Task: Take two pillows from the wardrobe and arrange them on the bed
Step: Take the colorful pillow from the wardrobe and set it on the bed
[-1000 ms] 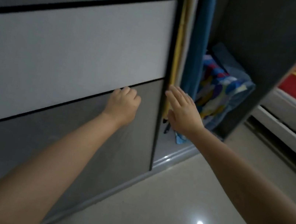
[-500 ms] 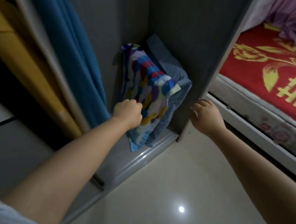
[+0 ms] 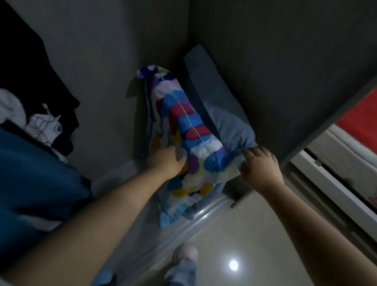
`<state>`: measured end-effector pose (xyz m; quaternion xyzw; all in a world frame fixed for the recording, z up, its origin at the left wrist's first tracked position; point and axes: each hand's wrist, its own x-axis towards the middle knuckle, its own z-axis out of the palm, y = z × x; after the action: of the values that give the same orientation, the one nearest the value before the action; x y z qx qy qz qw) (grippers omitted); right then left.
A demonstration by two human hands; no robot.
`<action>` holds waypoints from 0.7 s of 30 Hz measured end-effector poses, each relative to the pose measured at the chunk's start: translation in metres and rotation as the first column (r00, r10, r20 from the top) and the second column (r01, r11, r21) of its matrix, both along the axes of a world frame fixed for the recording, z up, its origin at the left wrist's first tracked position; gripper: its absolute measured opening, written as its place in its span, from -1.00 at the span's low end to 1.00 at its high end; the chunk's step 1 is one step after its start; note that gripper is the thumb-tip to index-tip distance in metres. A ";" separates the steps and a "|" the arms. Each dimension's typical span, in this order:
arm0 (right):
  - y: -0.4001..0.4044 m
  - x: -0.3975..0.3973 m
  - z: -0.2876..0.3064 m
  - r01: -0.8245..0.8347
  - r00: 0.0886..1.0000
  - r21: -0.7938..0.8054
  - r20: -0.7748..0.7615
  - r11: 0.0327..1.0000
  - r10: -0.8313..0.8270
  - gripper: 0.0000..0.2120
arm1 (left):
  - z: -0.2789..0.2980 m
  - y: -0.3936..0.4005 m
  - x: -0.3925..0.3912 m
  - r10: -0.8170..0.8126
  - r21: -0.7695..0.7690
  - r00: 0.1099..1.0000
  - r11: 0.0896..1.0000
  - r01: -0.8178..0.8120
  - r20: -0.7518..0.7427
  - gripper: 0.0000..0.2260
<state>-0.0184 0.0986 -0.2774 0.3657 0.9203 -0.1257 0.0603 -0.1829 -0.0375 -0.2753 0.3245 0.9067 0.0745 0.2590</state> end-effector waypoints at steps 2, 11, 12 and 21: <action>0.024 -0.016 -0.015 -0.021 0.999 -0.017 0.025 1.000 0.021 -0.60 | -0.015 0.035 -0.013 0.124 0.066 0.989 0.989 -0.130 0.084 -0.57; 0.082 -0.051 -0.061 -0.100 0.989 -0.029 -0.114 0.995 0.096 -0.63 | -0.079 0.118 -0.023 0.415 0.046 0.905 0.906 -0.420 0.089 -0.07; 0.084 -0.051 -0.061 -0.091 0.989 -0.020 -0.118 0.996 0.088 -0.65 | -0.081 0.119 -0.022 0.386 0.024 0.922 0.922 -0.387 0.031 -0.09; 0.092 -0.048 -0.050 -0.202 0.974 -0.014 -0.103 0.979 0.200 -0.37 | -0.077 0.072 -0.033 -0.035 -0.215 0.978 0.977 -0.010 -0.205 -0.72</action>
<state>-0.0664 0.1907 -0.3273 0.2630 0.9528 -0.1487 0.0305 -0.2163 0.0343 -0.3526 0.3065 0.9293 -0.0597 0.1971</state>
